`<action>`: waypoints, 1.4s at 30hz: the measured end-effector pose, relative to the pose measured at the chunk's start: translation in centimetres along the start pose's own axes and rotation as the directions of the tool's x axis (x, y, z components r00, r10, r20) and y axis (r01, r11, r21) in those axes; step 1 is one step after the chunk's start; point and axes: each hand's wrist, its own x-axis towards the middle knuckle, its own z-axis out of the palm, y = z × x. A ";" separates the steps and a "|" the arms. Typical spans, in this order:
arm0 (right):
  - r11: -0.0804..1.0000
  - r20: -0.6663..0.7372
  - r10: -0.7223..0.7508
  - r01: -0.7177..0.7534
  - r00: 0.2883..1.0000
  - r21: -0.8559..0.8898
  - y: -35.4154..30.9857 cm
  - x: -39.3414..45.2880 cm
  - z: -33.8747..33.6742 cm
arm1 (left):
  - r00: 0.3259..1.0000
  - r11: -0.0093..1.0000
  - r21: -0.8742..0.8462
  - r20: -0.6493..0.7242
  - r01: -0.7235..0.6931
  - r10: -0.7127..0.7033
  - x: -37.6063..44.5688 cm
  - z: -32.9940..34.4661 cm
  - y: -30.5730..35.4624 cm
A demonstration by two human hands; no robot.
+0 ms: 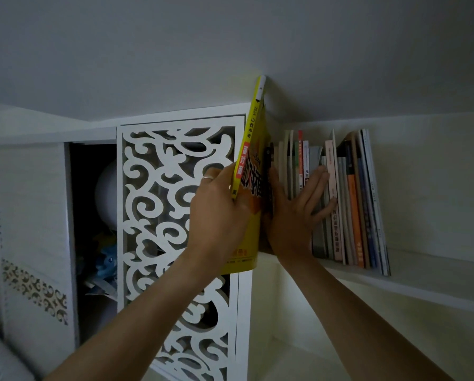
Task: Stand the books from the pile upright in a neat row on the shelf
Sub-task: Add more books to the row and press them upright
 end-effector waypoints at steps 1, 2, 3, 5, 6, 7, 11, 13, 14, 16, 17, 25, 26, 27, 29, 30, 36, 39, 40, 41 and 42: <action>1.000 0.009 0.001 -0.001 1.000 0.024 -0.1 0.0 -0.1 | 1.000 1.000 -0.007 0.010 -0.015 0.015 0.2 -0.1 -0.2; 0.999 0.013 0.004 -0.005 1.000 0.043 -0.3 0.0 -0.2 | 0.999 0.999 -0.019 0.018 -0.027 0.027 0.5 0.0 -0.4; 0.998 0.012 0.008 -0.009 1.000 0.055 -0.3 -0.1 -0.3 | 0.999 0.999 -0.032 0.024 -0.035 0.036 0.8 0.2 -0.7; 0.998 0.016 0.005 -0.006 1.000 0.068 -0.2 -0.1 -0.5 | 0.999 0.998 -0.052 0.025 -0.044 0.045 1.1 0.6 -1.4; 0.997 0.030 -0.001 -0.001 1.000 0.079 -0.1 -0.1 -0.6 | 0.999 0.997 -0.065 0.021 -0.047 0.048 1.3 0.8 -1.7; 0.996 0.047 -0.007 0.003 0.999 0.094 -0.1 -0.1 -0.8 | 0.998 0.995 -0.081 0.015 -0.052 0.053 1.4 1.1 -2.1; 0.988 0.105 -0.008 -0.008 0.994 0.156 -0.2 0.0 -1.9 | 0.997 0.993 -0.092 -0.026 -0.079 0.077 1.9 2.5 -3.6; 0.987 0.131 -0.010 -0.010 0.991 0.158 -0.3 0.1 -2.4 | 0.995 0.993 -0.074 -0.044 -0.097 0.094 1.7 3.8 -4.0; 0.988 0.142 -0.013 -0.008 0.990 0.152 -0.3 0.1 -2.5 | 0.994 0.993 -0.059 -0.040 -0.103 0.101 1.3 4.7 -4.3; 0.990 0.156 -0.017 -0.005 0.988 0.139 0.0 0.1 -2.7 | 0.994 0.993 -0.038 -0.008 -0.108 0.108 0.5 6.9 -5.0; 0.991 0.163 -0.024 0.001 0.986 0.137 0.3 0.1 -2.7 | 0.994 0.994 -0.033 -0.009 -0.106 0.106 0.2 8.0 -5.4; 0.993 0.174 -0.043 0.022 0.984 0.119 1.0 -0.1 -2.8 | 0.999 0.986 -0.161 -0.011 -0.031 0.030 -0.2 11.8 -4.8; 0.992 0.174 -0.047 0.026 0.984 0.122 1.1 -0.2 -2.8 | 0.998 0.987 -0.143 -0.018 -0.070 0.068 -0.4 12.1 -4.7; 0.992 0.173 -0.052 0.031 0.984 0.122 1.3 -0.2 -2.8 | 0.997 0.986 -0.148 -0.003 -0.075 0.075 -0.5 12.3 -4.7; 0.991 0.155 -0.074 0.055 0.985 0.123 1.6 -0.4 -2.8 | 1.000 0.960 -0.280 0.006 -0.028 0.031 -0.2 13.0 -4.8; 0.990 0.139 -0.088 0.071 0.986 0.124 1.8 -0.4 -2.8 | 1.000 0.931 -0.364 0.023 0.016 -0.008 0.1 13.6 -5.0; 0.990 0.114 -0.119 0.109 0.986 0.087 2.8 -0.2 -3.6 | 0.997 0.935 -0.346 -0.051 -0.078 0.064 1.7 16.5 -6.0; 0.989 0.207 -0.121 0.100 0.971 0.111 2.8 0.1 -4.7 | 0.995 0.945 -0.315 -0.068 -0.087 0.069 2.0 16.9 -6.1; 0.988 0.237 -0.123 0.096 0.964 0.123 2.9 0.1 -5.1 | 0.996 0.942 -0.324 -0.061 -0.088 0.072 1.9 17.0 -6.3; 0.986 0.255 -0.127 0.094 0.959 0.136 3.0 0.1 -5.6 | 0.996 0.937 -0.338 -0.046 -0.093 0.082 1.6 17.1 -6.5; 0.983 0.262 -0.136 0.097 0.956 0.157 3.2 0.1 -6.2 | 0.994 0.933 -0.344 -0.033 -0.108 0.103 1.4 17.1 -6.7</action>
